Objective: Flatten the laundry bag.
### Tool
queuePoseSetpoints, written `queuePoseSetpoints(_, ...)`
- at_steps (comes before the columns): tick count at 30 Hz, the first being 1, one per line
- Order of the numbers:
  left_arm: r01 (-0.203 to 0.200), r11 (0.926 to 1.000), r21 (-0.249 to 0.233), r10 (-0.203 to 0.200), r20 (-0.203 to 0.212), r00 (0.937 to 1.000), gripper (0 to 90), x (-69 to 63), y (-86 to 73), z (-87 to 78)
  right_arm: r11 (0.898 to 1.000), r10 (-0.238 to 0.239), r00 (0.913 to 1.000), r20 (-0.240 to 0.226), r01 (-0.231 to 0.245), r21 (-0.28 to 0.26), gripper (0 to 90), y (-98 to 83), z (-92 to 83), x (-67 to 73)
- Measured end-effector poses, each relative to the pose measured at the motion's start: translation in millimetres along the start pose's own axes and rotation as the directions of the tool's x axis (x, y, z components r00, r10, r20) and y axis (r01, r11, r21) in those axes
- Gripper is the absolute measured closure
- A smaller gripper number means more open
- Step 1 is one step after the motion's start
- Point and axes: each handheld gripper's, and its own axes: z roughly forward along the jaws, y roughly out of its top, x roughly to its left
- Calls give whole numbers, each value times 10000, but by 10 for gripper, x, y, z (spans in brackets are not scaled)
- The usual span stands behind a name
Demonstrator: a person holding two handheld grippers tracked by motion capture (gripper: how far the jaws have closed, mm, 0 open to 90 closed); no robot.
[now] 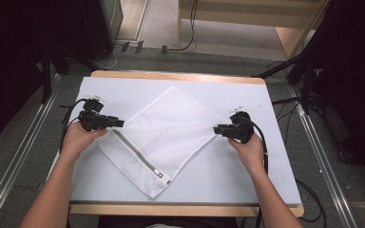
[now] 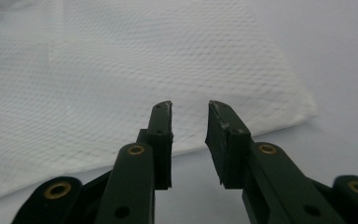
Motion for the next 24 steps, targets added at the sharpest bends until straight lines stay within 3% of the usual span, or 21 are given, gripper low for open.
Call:
queuePoseSetpoints(3, -242, 9995, 218, 244, -79, 9997, 563, 2, 80, 113, 9998, -181, 9996, -207, 180, -61, 692, -68, 25, 101)
queuePoseSetpoints(7, -392, 9988, 300, 397, -146, 9991, 561, 17, 152, 283, 9992, -296, 9993, -211, 301, 269, 666, -155, 117, 220)
queuePoseSetpoints(10, -635, 9970, 442, 648, -296, 9975, 559, 28, 172, 377, 9986, -262, 9995, -185, 270, 456, 653, -194, 173, 232)
queuePoseSetpoints(13, -838, 9949, 561, 856, -317, 9958, 556, 29, 172, 447, 9984, -260, 9997, 35, 258, 506, 583, -248, 239, 235)
queuePoseSetpoints(19, -756, 9962, 432, 767, -240, 9968, 591, 33, 166, 492, 9983, -382, 9988, 291, 368, 442, 548, -246, 328, 264)
queuePoseSetpoints(22, -646, 9966, 513, 653, -129, 9978, 648, 34, 163, 494, 9985, -442, 9983, 388, 429, 345, 539, -224, 368, 294)
queuePoseSetpoints(24, -637, 9966, 521, 651, -259, 9975, 716, 29, 159, 497, 9968, -744, 9956, 566, 726, 335, 538, -214, 407, 343)
